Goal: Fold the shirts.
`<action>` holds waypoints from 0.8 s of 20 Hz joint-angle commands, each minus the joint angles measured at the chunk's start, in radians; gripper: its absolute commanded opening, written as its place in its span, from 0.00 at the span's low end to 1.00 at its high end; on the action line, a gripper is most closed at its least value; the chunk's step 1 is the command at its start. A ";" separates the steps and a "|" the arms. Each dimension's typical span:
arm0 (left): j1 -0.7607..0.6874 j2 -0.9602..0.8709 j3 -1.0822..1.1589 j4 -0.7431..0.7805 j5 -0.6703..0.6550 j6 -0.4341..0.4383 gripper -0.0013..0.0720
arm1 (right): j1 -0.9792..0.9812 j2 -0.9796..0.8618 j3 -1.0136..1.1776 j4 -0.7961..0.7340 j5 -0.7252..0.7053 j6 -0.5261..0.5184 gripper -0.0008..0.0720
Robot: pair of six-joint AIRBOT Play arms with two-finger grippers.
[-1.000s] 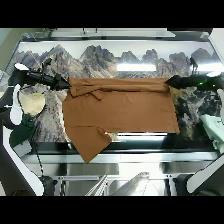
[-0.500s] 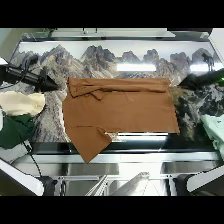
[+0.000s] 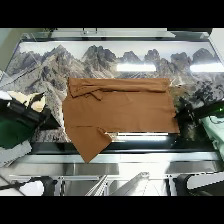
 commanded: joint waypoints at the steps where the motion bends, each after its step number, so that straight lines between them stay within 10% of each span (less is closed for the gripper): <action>1: 0.013 0.138 -0.203 0.008 0.069 0.011 0.28 | -0.004 0.003 -0.120 -0.005 -0.085 -0.054 0.52; 16: -0.093 -0.041 -0.390 -0.195 0.316 0.154 0.26 | 0.024 0.003 -0.119 0.080 -0.079 -0.080 0.52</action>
